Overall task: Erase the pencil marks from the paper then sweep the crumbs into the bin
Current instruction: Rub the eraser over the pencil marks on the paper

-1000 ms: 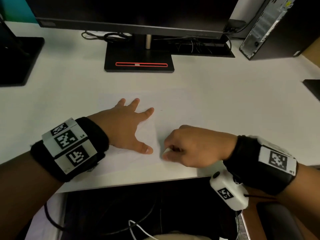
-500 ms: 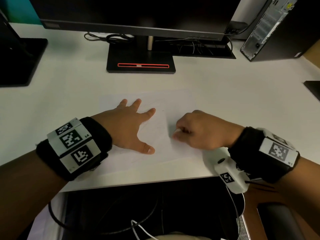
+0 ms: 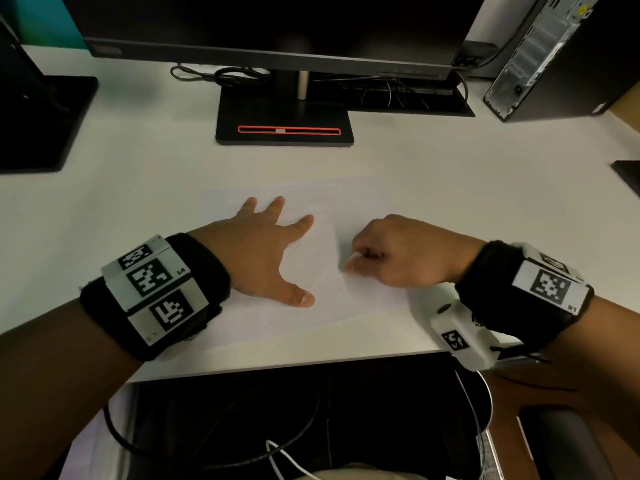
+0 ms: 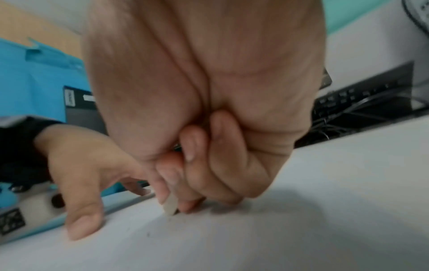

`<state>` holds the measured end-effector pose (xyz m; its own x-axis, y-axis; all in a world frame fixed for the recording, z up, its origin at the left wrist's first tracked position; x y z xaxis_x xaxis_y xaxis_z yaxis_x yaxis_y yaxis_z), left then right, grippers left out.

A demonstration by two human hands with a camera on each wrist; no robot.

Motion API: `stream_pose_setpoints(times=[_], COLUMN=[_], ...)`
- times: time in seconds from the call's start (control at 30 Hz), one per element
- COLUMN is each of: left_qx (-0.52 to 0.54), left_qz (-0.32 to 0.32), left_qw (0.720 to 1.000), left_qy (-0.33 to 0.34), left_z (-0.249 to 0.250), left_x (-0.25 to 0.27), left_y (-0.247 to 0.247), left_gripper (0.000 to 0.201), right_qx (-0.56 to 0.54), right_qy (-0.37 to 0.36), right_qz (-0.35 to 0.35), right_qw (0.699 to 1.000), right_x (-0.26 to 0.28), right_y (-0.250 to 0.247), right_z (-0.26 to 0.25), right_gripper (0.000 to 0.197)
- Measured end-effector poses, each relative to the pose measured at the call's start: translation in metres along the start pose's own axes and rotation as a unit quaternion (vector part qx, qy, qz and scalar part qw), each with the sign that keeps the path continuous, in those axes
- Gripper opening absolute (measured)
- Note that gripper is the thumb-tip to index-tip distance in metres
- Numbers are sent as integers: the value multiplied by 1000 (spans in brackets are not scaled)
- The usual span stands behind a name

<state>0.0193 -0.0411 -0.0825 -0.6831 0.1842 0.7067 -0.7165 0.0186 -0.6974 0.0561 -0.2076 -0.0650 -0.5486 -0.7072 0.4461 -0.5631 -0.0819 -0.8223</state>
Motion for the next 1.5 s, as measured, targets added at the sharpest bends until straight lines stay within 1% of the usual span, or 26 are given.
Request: stream_pose_setpoints(times=[0.13, 0.27, 0.4, 0.47, 0.53, 0.6, 0.63, 0.67, 0.7, 0.77, 0.8, 0.87, 0.9, 0.93, 1.0, 1.07, 1.1, 1.13, 1.17, 1.2, 1.27, 1.3, 1.33, 1.37, 1.43, 1.5], left_qx=[0, 4, 1, 1, -5, -15, -22, -29, -35, -42, -44, -47, -45, -41, -28, -20, -18, -17, -17, -18, -32, -45, -61, -76, -85, -62], left_qz=[0, -3, -1, -3, -11, -27, -36, -45, -52, -61, -63, -61, -60, -60, -57, -57, -55, -51, -47, -45, -47, -49, -47, -40, -21, -3], left_qw=[1000, 1000, 1000, 1000, 1000, 999, 999, 998, 997, 997, 996, 996, 997, 997, 998, 998, 998, 999, 999, 999, 998, 998, 997, 996, 995, 996], left_qy=[1, -2, -4, -5, -12, -23, -28, -33, -35, -38, -38, -33, -31, -28, -22, -13, -7, -1, 5, 11, 16, 16, 17, 21, 43, 71], left_z=[0, 0, 1, 0, 0, 1, 2, 2, 4, 5, 6, 7, 7, 7, 5, 6, 7, 7, 7, 8, 9, 10, 10, 9, 7, 4], left_x=[-1, 0, 0, 0, 1, 1, 1, 0, 0, 0, 0, 1, 1, 2, 3, 6, 6, 6, 6, 6, 6, 6, 7, 7, 7, 6], left_y=[0, 0, 0, 1, 2, 2, 1, 1, 0, -1, -1, -1, 0, 1, 2, 3, 4, 4, 4, 4, 6, 7, 7, 7, 5, 3], left_gripper=[125, 124, 124, 124, 125, 129, 132, 135, 138, 143, 145, 147, 148, 147, 146, 145, 144, 143, 143, 144, 144, 143, 141, 137, 122, 107], right_qx=[11, 4, 4, 7, 3, -119, -233, -359, -488, -687, -736, -774, -792, -810, -828, -808, -799, -797, -800, -796, -749, -729, -723, -730, -753, -750], right_qy=[-59, -14, -41, -9, 64, 127, 137, 127, 103, 49, 23, 2, 14, 35, 71, 80, 75, 63, 48, 36, 37, 45, 55, 65, 76, 81], right_qz=[-27, -2, -21, -18, 20, 100, 140, 164, 156, 68, 11, -49, -36, 10, 150, 289, 320, 313, 272, 211, 96, 73, 82, 107, 170, 218], right_qw=[998, 1000, 999, 1000, 998, 980, 953, 910, 852, 722, 677, 631, 609, 585, 536, 507, 504, 513, 533, 566, 654, 679, 684, 672, 631, 619], right_x=[4, 3, 8, 11, 17, 29, 36, 41, 44, 43, 41, 39, 38, 36, 39, 53, 59, 59, 55, 50, 40, 37, 35, 34, 36, 39], right_y=[14, 3, 13, 8, -9, -18, -16, -10, 3, 35, 50, 66, 67, 64, 46, 26, 21, 20, 23, 30, 45, 48, 46, 42, 29, 18], right_z=[-23, -1, -13, -1, 26, 48, 51, 47, 34, -5, -25, -44, -36, -19, 26, 57, 61, 56, 44, 26, -1, -5, -1, 8, 29, 40], right_gripper=[39, 41, 39, 42, 42, 42, 40, 36, 30, 20, 18, 17, 16, 17, 22, 24, 22, 19, 17, 15, 14, 15, 16, 18, 21, 22])
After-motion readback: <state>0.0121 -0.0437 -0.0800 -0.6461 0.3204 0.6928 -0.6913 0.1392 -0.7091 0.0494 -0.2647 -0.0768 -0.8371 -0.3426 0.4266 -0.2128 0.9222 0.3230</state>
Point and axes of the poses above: each hand's wrist, its own x-axis away from the middle knuckle, its own y-axis out of the palm, z = x × y, the point moved 7 cm from there along -x, towards the middle knuckle, and after that the axes turned 8 degrees about -z, right-handed, at the moved point
